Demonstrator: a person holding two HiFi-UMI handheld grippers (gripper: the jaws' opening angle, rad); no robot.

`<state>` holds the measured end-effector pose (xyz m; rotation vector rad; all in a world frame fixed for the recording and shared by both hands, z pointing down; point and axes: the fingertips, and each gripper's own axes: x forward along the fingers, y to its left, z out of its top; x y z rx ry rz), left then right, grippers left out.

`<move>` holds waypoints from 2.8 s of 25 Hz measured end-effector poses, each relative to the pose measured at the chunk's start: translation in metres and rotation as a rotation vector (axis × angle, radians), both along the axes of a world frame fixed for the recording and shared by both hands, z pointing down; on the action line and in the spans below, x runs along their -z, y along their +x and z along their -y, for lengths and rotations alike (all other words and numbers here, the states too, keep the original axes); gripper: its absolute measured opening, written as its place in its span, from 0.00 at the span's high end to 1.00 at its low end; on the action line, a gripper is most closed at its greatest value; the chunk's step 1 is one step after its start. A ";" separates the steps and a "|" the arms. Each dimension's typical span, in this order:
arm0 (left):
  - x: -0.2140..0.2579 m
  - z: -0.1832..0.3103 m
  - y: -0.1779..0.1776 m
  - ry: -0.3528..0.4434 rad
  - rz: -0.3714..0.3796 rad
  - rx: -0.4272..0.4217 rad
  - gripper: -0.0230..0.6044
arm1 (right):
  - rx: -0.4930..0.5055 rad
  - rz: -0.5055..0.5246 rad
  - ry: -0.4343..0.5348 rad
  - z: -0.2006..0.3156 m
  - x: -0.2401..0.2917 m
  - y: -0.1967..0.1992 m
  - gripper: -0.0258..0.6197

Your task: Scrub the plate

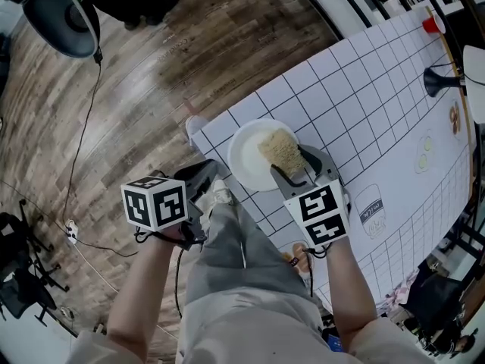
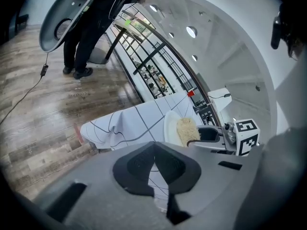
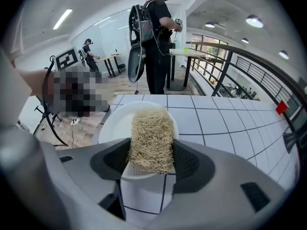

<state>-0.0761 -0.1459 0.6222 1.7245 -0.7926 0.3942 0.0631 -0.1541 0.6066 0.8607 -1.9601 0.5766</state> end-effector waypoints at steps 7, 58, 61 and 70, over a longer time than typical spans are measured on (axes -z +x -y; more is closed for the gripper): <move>0.013 -0.005 0.019 0.011 -0.052 -0.048 0.94 | 0.001 0.092 0.013 -0.003 0.015 -0.013 0.55; 0.040 -0.007 0.022 0.033 0.005 -0.065 0.94 | -0.026 0.118 0.077 -0.027 0.062 0.021 0.55; 0.075 -0.004 0.015 0.083 -0.003 -0.045 0.94 | 0.004 0.064 0.151 -0.020 0.091 0.018 0.55; 0.193 0.016 0.006 0.304 -0.043 0.035 0.94 | 0.001 0.106 0.373 0.010 0.198 0.007 0.55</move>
